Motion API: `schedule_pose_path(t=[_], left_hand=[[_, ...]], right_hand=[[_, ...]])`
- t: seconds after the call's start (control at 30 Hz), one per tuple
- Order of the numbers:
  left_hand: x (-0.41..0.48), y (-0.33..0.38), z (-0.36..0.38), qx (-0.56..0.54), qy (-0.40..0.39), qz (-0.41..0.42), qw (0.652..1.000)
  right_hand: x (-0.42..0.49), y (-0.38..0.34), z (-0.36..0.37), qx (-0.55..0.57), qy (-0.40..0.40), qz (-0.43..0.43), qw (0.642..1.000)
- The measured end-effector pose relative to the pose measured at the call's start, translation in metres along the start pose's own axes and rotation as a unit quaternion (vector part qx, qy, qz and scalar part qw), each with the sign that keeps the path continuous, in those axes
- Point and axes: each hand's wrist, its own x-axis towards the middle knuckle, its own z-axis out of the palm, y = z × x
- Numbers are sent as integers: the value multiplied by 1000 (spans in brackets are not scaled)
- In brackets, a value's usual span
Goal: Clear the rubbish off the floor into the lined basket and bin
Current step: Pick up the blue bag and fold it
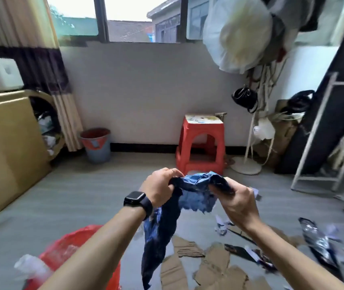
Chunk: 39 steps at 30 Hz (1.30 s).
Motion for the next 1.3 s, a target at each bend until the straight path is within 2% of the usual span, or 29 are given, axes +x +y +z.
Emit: schedule_pose_path(t=[0.07,0.13,0.23,0.3,0.37,0.5,0.6,0.7,0.73,0.83,0.9,1.0,1.1,1.13,1.23,1.3], left_hand=[[10,22,31,44,-52,35,997],[11,34,61,46,-78,30,995],[5,48,101,-19,-100,-3,995],[1,52,121,-91,-99,-43,990],[-4,54,132,-175,-113,-95,973],[-13,65,131,-345,-131,-194,909],[-18,71,125,-438,-181,-251,844],[-21,72,125,-491,-254,-265,790],[-20,73,127,-490,-262,-258,790],[-19,78,134,-450,-233,-220,833],[-19,77,137,-447,-219,-218,839],[-18,68,137,-434,-221,-215,846],[-17,63,136,-391,-177,-191,883],[-16,62,136,-375,-167,-173,895],[-14,60,134,-345,-184,-145,909],[-14,61,133,-316,-199,-126,919]], right_hand=[[-5,23,-38,-10,42,71,997],[-16,47,-62,-3,51,138,989],[-30,71,-83,49,6,216,975],[-33,79,-92,155,-40,269,950],[-35,82,-101,201,-113,300,926],[-44,85,-101,148,-269,310,900],[-48,85,-89,162,-307,308,886],[-49,80,-73,176,-321,298,881],[-50,79,-66,172,-315,297,885],[-55,75,-50,159,-295,298,894],[-57,74,-45,141,-316,286,894],[-58,74,-44,181,-351,297,869],[-57,75,-47,242,-366,340,832],[-56,75,-47,225,-354,334,844],[-50,78,-48,52,-276,241,929],[-48,84,-50,8,-271,207,940]])
